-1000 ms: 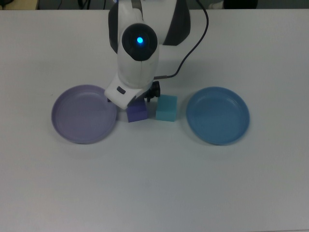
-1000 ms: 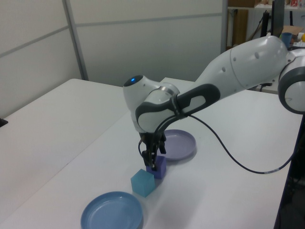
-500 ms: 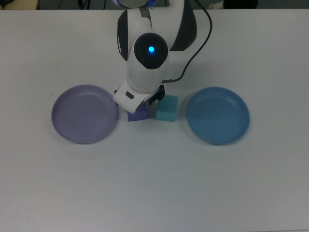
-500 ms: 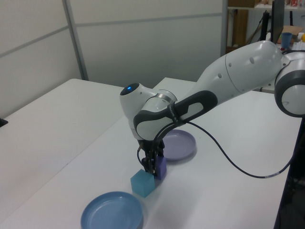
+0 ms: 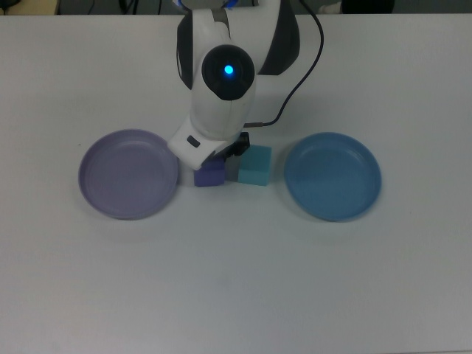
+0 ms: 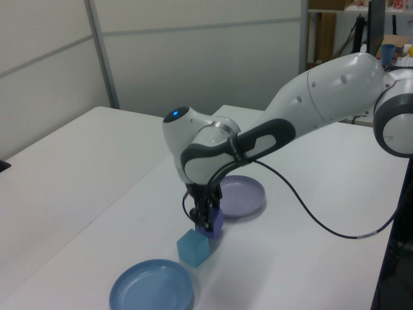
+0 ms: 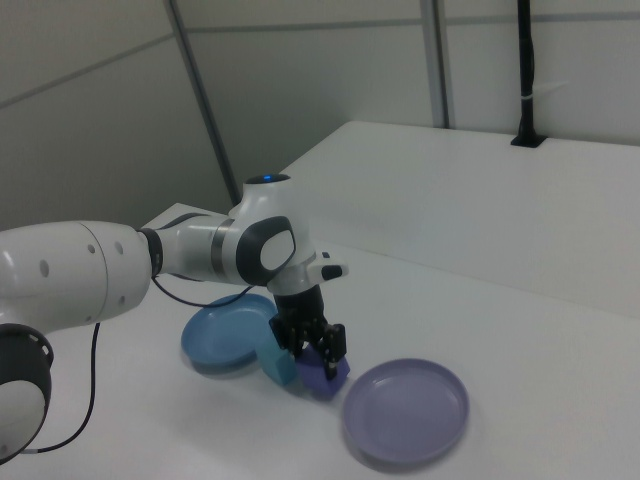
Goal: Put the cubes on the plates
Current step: 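Carry the purple cube onto the lavender plate and release it, then move the gripper over the teal cube and lower it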
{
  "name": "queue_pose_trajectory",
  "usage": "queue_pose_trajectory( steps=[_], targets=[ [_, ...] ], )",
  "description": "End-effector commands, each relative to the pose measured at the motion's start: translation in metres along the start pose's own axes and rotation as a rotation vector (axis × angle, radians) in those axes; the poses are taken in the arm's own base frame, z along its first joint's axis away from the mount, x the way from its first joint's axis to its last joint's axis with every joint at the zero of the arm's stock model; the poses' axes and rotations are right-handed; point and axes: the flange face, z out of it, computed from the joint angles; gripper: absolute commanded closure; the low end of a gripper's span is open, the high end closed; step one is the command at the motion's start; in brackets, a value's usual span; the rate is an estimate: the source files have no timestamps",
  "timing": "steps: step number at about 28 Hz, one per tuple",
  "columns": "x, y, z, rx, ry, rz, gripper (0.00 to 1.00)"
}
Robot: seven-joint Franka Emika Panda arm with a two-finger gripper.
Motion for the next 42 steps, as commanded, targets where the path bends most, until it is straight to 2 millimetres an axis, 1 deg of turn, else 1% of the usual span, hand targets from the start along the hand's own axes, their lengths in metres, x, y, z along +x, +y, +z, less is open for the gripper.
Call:
queue_pose_trajectory(
  steps=[1,2,4,6,9,11,12,14,16,17,18,19,20,21,22,23,24,27,32,36,37,39,42],
  targets=[
    [-0.010,0.028,-0.033,0.026,0.036,0.072,0.84],
    [-0.010,0.038,-0.035,0.035,0.039,0.089,0.84],
    [-0.011,0.050,-0.035,0.038,0.040,0.110,0.84],
    [-0.012,0.058,-0.033,0.038,0.037,0.123,0.84],
    [-0.013,0.075,-0.028,0.042,0.032,0.148,0.83],
    [-0.015,0.090,-0.022,0.045,0.023,0.170,0.83],
    [-0.016,0.104,-0.019,0.046,0.024,0.193,0.83],
    [-0.017,0.118,-0.013,0.049,0.022,0.213,0.82],
    [-0.018,0.130,-0.001,0.052,0.004,0.232,0.82],
    [-0.017,0.136,0.006,0.055,-0.003,0.245,0.80],
    [-0.016,0.140,0.006,0.057,0.004,0.254,0.79],
    [-0.015,0.144,0.002,0.058,0.018,0.268,0.77],
    [-0.013,0.146,-0.002,0.063,0.035,0.286,0.71],
    [-0.012,0.147,-0.003,0.066,0.043,0.306,0.63],
    [-0.012,0.147,-0.004,0.071,0.045,0.340,0.33],
    [-0.012,0.146,-0.004,0.071,0.045,0.354,0.09],
    [-0.011,0.145,-0.004,0.070,0.046,0.363,0.00],
    [-0.011,0.142,-0.004,0.064,0.047,0.369,0.00],
    [-0.011,0.144,-0.008,0.070,0.054,0.378,0.00],
    [-0.011,0.137,-0.015,0.072,0.057,0.360,0.00],
    [-0.011,0.133,-0.017,0.073,0.059,0.354,0.00],
    [-0.010,0.118,-0.022,0.076,0.052,0.335,0.00],
    [-0.007,0.089,-0.023,0.071,0.037,0.288,0.00]
  ],
)
